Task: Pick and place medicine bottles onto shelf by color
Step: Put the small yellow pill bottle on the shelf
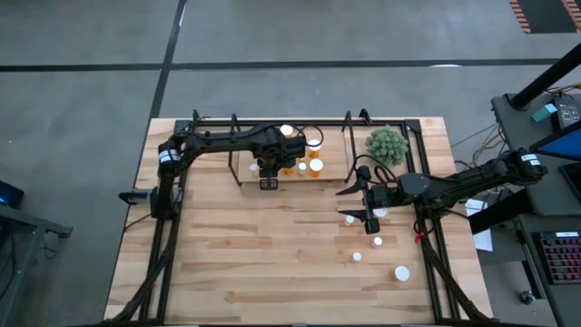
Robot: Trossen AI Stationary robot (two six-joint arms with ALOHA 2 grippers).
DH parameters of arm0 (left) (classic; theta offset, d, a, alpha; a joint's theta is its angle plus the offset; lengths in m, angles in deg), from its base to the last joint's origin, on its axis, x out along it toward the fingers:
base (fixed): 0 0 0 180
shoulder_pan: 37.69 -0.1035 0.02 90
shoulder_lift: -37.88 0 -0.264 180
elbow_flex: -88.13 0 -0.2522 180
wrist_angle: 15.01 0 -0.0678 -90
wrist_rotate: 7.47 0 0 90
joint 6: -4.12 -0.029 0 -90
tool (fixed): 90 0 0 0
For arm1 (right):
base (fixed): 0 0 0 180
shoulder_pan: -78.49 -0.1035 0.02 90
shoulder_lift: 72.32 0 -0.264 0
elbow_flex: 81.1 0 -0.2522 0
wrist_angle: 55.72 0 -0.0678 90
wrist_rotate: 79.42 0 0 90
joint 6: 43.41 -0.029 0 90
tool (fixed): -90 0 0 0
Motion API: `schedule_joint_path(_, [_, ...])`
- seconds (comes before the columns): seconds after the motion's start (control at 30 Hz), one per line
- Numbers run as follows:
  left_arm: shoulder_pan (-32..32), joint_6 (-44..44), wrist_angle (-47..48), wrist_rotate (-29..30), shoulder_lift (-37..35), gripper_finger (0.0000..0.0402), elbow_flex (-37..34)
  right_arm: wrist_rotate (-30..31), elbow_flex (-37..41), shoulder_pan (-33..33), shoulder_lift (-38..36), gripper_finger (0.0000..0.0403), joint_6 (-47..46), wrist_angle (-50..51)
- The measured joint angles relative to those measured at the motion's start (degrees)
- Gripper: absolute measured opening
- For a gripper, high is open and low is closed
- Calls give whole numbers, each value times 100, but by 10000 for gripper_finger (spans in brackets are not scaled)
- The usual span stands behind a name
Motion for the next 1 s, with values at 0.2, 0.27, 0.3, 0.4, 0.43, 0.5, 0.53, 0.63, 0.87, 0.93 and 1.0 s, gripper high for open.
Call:
schedule_joint_path(0.2, [-2, -2, -12, 29, 0, 96, -51, 0, 0, 0, 0, 226, 2, 0])
schedule_joint_path(0.27, [-2, -2, -12, 32, 0, 96, -72, 0, 0, 0, 0, 226, 2, 0])
schedule_joint_path(0.3, [-2, -3, -17, 53, 0, 96, -85, 0, 0, 0, 0, 226, 2, 0])
schedule_joint_path(0.4, [-2, -2, -17, 171, 0, 96, -120, 0, 0, 0, 0, 226, 4, 0])
schedule_joint_path(0.43, [-2, -2, -13, 177, 0, 96, -134, 0, 0, 0, 0, 226, 4, 0])
schedule_joint_path(0.5, [-2, -2, -16, 179, 0, 96, -154, 0, 0, 0, 0, 226, 2, 0])
schedule_joint_path(0.53, [-4, -3, -27, 180, 0, 96, -166, 0, 0, 0, 0, 226, 4, 0])
schedule_joint_path(0.63, [-4, -4, -132, 180, 0, 96, -215, 0, 0, 0, 0, 226, 4, -1])
schedule_joint_path(0.87, [-4, -4, -171, 195, 0, 120, -236, 0, 0, 0, 0, 226, 4, -2])
schedule_joint_path(0.93, [-4, -4, -170, 193, 0, 130, -238, 0, 0, 0, 0, 226, 4, -2])
schedule_joint_path(1.0, [-4, -4, -170, 193, 0, 138, -238, 0, 0, 0, 0, 226, 6, -2])
